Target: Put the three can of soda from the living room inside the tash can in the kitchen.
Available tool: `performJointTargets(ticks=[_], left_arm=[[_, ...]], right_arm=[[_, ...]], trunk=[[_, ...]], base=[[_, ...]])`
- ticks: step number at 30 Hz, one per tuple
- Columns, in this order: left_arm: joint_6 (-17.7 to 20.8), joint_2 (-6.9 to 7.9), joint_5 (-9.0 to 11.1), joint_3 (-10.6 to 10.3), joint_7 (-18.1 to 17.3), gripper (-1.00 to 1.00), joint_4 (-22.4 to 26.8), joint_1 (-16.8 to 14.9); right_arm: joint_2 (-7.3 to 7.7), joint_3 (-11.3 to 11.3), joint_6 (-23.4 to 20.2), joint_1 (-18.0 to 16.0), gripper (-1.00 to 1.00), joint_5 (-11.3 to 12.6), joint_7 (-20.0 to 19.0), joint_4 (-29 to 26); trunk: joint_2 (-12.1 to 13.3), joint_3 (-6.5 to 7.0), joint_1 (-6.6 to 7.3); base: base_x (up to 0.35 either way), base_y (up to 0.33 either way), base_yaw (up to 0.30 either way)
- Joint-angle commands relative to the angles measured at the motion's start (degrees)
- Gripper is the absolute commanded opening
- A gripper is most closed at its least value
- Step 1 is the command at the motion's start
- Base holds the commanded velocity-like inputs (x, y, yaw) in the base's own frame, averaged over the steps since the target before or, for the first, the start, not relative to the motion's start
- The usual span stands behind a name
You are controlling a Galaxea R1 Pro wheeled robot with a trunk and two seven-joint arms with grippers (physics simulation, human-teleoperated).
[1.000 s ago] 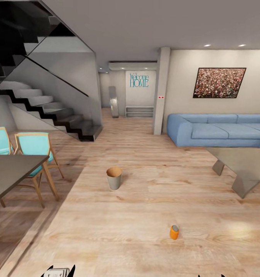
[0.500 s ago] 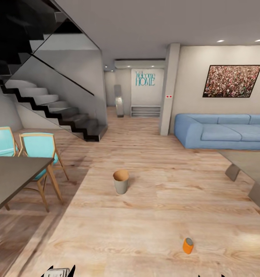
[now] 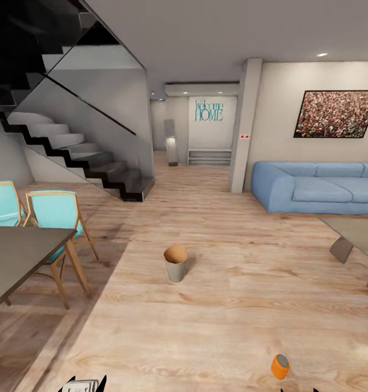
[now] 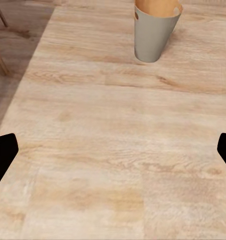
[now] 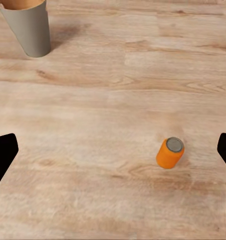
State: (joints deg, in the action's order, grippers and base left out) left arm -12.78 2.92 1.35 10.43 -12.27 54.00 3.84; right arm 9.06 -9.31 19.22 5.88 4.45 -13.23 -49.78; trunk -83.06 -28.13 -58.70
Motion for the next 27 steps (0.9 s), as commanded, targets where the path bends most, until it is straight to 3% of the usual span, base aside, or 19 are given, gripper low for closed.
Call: performJointTargets(ticks=[1,27], left_arm=[[0.0,-0.02,0.1,0.1,-0.4,1.00,0.0,0.0],[0.0,-0.02,0.1,0.1,-0.4,1.00,0.0,0.0]], right_arm=[[-0.01,-0.1,0.0,0.0,1.00,0.5,-0.5,0.0],[-0.05,-0.1,0.0,0.0,1.00,0.5,-0.6,0.0]], trunk=[[0.0,-0.03,-0.03],[0.0,-0.03,-0.03]], base=[[0.238,0.008,0.001],[0.250,0.041,0.005]])
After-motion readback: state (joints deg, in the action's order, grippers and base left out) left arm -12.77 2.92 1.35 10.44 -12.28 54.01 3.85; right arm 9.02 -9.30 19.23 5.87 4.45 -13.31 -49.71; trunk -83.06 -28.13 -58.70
